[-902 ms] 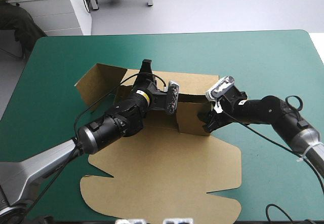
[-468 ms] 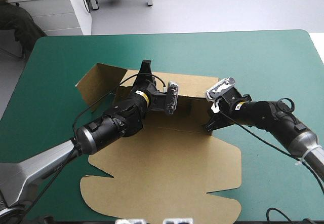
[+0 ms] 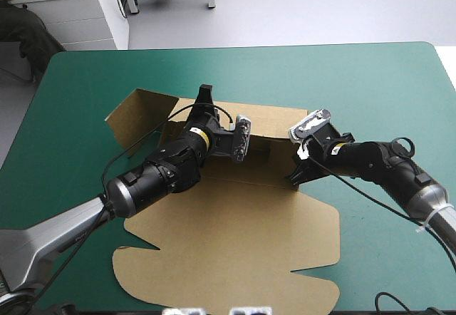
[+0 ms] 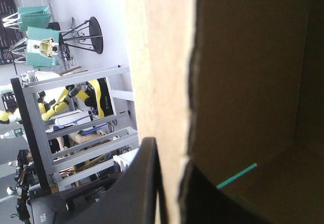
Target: Fold the box
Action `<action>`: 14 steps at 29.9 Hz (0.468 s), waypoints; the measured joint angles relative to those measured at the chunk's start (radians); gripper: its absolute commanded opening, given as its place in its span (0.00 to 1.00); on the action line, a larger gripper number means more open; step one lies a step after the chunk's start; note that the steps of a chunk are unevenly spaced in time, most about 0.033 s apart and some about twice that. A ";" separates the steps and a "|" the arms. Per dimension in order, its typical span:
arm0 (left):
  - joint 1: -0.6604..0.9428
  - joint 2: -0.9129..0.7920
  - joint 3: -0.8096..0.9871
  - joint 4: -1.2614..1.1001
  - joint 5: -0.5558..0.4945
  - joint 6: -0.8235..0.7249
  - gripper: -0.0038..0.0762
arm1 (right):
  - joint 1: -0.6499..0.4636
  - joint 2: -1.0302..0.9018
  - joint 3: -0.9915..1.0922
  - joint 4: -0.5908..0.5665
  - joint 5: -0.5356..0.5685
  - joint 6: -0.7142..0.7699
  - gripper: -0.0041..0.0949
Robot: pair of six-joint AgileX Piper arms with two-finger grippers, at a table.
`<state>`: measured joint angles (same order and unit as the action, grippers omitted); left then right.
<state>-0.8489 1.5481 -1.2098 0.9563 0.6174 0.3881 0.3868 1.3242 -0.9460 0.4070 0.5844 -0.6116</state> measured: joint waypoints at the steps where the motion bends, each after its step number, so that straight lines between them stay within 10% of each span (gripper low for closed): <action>1: 0.000 0.000 0.000 0.000 0.000 0.000 0.04 | 0.000 0.000 -0.001 0.000 0.003 -0.001 0.02; 14: -0.001 0.000 0.000 0.003 0.004 0.000 0.04 | -0.006 0.000 -0.006 -0.001 0.018 0.004 0.02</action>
<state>-0.8498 1.5481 -1.2098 0.9592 0.6216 0.3877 0.3812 1.3242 -0.9523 0.4062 0.6028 -0.6077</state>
